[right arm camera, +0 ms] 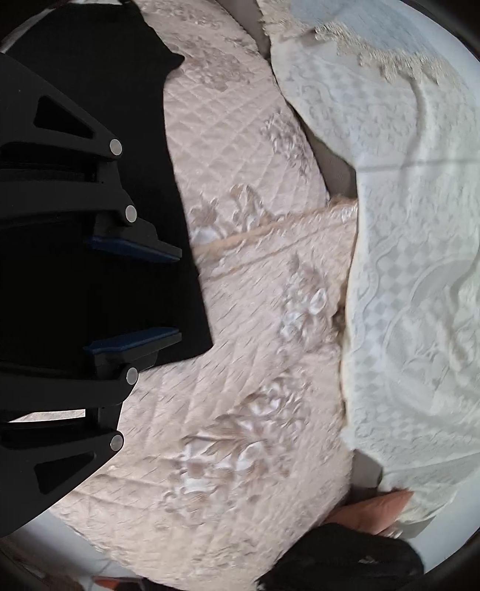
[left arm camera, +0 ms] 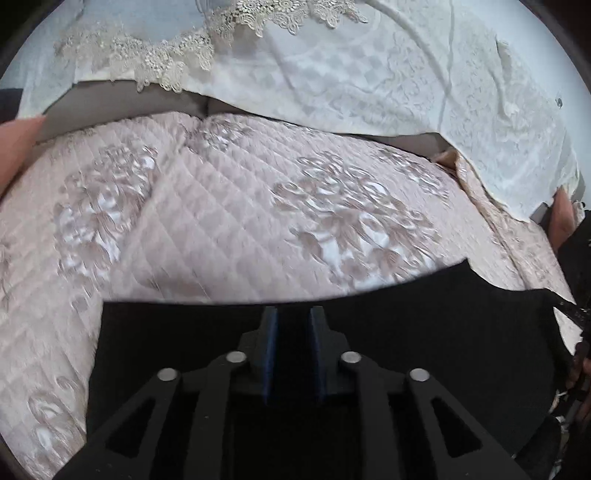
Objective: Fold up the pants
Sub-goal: 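Lay the pants flat with both tools and open the grippers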
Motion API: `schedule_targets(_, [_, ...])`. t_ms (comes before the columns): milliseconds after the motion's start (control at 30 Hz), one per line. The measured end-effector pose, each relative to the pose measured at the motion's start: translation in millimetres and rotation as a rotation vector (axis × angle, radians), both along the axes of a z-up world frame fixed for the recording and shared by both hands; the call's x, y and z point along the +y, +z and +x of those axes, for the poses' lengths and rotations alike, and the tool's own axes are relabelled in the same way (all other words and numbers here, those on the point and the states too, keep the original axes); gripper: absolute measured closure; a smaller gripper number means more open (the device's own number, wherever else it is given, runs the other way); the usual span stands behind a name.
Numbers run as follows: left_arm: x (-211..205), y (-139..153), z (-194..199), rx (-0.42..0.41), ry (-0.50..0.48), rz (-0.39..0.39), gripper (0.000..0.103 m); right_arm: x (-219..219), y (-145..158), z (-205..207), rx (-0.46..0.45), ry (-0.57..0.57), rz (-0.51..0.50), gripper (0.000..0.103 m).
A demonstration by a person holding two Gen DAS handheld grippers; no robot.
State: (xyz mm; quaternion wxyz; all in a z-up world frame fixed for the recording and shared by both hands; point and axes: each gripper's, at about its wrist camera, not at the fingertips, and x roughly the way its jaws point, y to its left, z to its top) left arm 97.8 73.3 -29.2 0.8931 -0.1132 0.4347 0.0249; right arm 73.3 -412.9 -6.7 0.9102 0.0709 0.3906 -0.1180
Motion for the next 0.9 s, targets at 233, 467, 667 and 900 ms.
schedule_targets(233, [5,-3,7,0.016,0.006,0.003,0.079,5,-2,15,0.040,-0.015,-0.053,0.065])
schedule_targets(467, [-17,20,-42,-0.059,-0.054,0.013,0.079,82,15,-34,-0.013,0.170,-0.010,0.064])
schedule_targets(667, [-42,18,-92,-0.074,-0.115,0.030,0.079,168,-2,-80,0.022,0.347,0.017,0.062])
schedule_targets(900, [-50,-7,-115,-0.005,-0.117,0.028,0.079,219,-40,-99,0.106,0.465,-0.060,0.060])
